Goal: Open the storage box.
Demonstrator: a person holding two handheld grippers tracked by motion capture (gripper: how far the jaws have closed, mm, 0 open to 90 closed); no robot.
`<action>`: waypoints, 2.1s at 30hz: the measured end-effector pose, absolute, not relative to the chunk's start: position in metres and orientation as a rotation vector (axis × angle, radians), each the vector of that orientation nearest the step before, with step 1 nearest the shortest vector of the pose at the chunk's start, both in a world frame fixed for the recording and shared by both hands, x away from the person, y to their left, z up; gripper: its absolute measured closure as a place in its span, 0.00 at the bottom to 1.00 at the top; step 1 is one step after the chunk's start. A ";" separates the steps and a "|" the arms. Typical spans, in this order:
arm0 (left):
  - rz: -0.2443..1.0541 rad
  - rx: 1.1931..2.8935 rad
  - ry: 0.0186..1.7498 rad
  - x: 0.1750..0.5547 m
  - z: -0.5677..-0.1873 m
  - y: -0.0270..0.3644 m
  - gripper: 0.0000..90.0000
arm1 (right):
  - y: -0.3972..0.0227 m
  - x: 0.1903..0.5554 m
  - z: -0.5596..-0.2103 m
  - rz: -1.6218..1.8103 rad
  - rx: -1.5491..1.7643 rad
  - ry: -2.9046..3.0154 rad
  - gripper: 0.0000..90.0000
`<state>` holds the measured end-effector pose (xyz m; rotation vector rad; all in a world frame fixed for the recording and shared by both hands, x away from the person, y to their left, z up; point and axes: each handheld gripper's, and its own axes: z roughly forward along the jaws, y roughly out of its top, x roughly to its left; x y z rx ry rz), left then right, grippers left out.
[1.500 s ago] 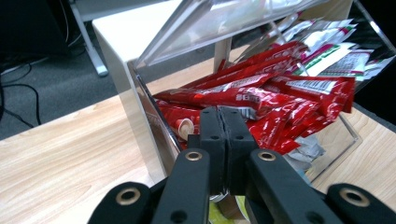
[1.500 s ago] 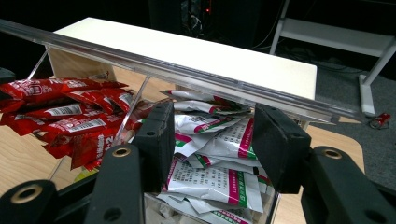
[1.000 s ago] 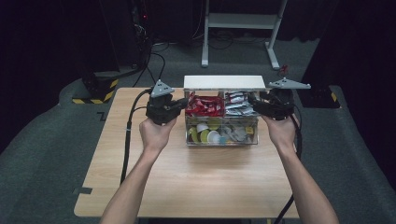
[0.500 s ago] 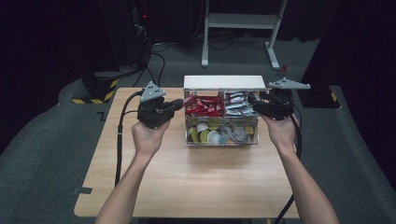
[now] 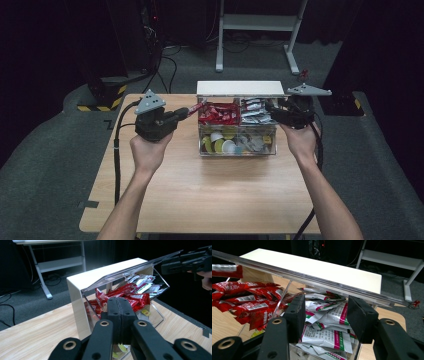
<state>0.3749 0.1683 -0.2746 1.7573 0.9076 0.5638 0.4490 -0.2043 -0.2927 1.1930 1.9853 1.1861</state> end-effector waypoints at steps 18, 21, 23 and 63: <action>0.594 1.735 0.913 0.353 -0.272 0.191 1.00 | -0.202 0.449 -0.293 1.179 1.194 1.987 0.55; 0.594 1.727 0.921 0.351 -0.273 0.196 1.00 | -0.202 0.449 -0.293 1.177 1.191 1.988 0.55; 0.596 1.719 0.924 0.349 -0.273 0.200 1.00 | -0.202 0.449 -0.293 1.177 1.191 1.988 0.55; 0.620 1.718 1.096 0.353 -0.326 0.240 1.00 | -0.199 0.449 -0.294 1.166 1.194 1.989 0.55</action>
